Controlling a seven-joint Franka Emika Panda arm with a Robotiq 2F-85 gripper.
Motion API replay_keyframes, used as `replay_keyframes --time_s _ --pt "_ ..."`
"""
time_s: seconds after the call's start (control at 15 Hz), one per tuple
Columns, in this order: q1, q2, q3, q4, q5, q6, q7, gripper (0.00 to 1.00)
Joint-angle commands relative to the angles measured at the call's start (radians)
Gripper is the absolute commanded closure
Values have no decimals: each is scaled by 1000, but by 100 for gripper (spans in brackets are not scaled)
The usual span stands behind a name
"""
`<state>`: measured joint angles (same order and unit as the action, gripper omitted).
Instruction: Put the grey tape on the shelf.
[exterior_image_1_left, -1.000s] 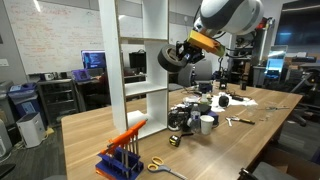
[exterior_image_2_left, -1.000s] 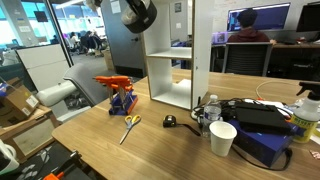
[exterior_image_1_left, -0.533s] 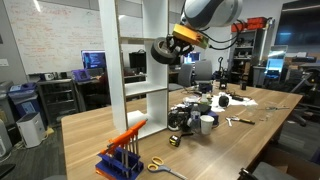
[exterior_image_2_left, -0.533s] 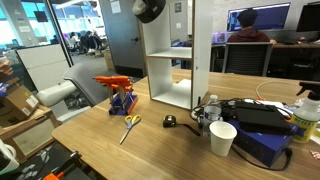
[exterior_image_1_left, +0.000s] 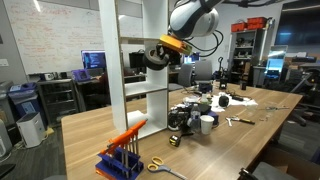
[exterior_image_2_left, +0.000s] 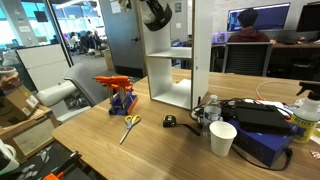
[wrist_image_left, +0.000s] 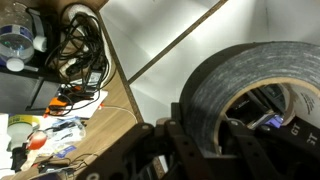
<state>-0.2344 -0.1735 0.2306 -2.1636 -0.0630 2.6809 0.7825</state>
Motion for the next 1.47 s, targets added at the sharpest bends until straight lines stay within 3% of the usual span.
replay_keyframes --time_s 0.0,0.53,1.4 --pt "67 116 -58 119 -17 -8 38 94" --pt "172 298 -174 284 100 -13 2 94" --pt "231 466 -227 475 178 -91 -12 94"
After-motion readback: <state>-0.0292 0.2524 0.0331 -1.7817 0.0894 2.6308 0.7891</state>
